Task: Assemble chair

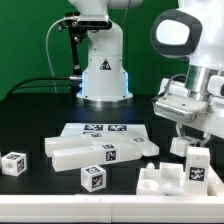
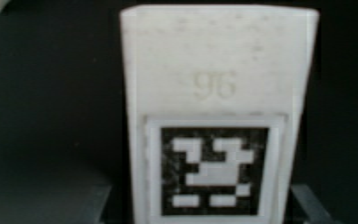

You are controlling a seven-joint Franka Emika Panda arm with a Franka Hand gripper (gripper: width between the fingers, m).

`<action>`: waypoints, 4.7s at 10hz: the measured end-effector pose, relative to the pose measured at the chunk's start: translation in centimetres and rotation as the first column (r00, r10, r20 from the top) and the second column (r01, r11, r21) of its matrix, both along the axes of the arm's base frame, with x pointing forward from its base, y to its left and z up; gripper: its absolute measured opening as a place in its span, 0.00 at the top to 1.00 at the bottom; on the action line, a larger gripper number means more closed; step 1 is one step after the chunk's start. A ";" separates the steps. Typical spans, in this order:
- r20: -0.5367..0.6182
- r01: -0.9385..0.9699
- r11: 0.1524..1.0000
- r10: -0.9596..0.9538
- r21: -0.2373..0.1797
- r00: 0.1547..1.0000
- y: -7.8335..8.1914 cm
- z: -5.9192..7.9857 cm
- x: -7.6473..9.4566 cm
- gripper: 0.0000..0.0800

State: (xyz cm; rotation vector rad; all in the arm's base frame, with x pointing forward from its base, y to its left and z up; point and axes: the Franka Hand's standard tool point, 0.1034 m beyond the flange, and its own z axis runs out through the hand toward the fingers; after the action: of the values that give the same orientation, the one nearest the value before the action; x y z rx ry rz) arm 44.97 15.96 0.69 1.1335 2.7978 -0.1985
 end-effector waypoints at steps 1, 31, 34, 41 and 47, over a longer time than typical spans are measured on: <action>0.003 0.021 1.000 -0.021 0.001 1.000 -0.1 0.0 0.0 0.64; 0.079 0.754 -0.633 -0.755 0.177 -0.652 -4.3 5.9 4.6 0.19; 0.053 0.447 -0.887 -0.444 0.117 -0.894 -4.0 5.3 4.2 0.19; 0.020 -0.096 -0.995 0.096 0.022 -0.995 -4.3 4.9 4.8 0.19; 0.100 -0.014 -0.999 0.009 -0.051 -0.995 -4.4 4.5 3.6 0.19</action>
Offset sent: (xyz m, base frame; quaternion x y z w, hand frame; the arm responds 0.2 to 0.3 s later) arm 0.0000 0.0000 0.0000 0.0000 0.0000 0.0650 0.9979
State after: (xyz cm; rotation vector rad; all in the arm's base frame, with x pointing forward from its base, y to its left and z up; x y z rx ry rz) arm 48.55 11.54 5.17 -2.7518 1.1439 0.3415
